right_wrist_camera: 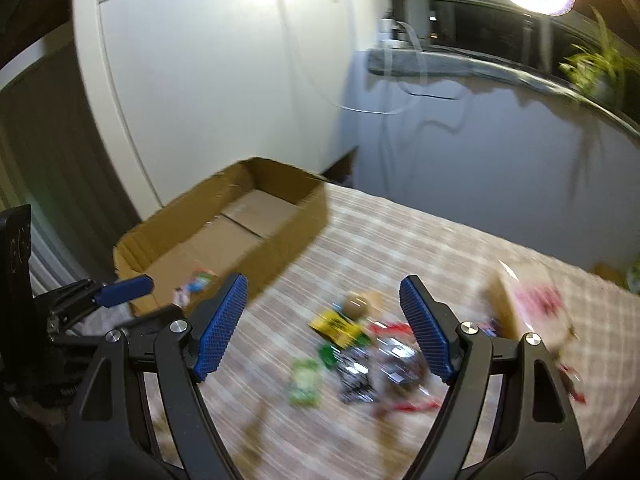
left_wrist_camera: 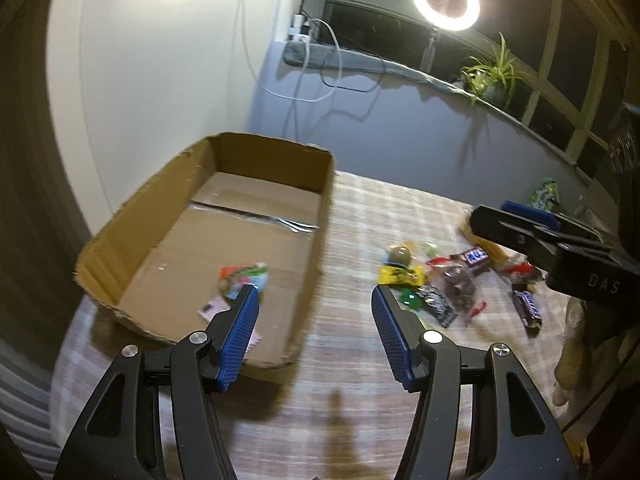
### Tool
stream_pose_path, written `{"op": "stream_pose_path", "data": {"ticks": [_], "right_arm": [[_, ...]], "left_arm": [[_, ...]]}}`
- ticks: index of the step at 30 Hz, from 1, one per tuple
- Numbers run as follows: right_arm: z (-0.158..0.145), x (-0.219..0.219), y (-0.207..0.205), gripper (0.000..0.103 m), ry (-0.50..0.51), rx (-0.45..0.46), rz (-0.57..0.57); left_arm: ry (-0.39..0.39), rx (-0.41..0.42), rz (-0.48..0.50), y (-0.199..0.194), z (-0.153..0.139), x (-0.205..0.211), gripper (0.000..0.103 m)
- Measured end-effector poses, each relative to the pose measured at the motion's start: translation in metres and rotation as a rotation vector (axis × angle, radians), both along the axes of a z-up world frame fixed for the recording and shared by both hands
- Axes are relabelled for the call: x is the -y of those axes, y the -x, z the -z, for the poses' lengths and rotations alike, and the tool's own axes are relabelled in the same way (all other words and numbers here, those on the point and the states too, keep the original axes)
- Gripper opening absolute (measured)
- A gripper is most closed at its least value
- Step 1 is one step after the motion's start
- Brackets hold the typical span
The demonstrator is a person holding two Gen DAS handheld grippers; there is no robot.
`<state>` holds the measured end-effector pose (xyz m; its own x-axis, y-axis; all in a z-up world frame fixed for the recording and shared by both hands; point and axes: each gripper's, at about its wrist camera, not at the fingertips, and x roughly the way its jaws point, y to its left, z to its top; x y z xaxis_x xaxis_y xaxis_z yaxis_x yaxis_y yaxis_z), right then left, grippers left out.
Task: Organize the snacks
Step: 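Move the left tool to the green packet while the right tool moves to the Snickers bar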
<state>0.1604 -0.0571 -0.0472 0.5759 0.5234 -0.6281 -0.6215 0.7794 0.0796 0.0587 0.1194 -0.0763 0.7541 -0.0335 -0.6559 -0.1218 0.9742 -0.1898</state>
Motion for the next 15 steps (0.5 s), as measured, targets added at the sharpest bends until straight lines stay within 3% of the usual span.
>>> {"op": "stream_pose_path", "data": {"ticks": [10, 15], "right_arm": [[0.014, 0.092, 0.003, 0.081, 0.020, -0.038, 0.163], [0.026, 0.123, 0.007, 0.081, 0.047, -0.060, 0.213]], "left_arm": [[-0.001, -0.028, 0.060, -0.009, 0.008, 0.033, 0.058], [-0.058, -0.003, 0.034, -0.003, 0.004, 0.040, 0.058]]}}
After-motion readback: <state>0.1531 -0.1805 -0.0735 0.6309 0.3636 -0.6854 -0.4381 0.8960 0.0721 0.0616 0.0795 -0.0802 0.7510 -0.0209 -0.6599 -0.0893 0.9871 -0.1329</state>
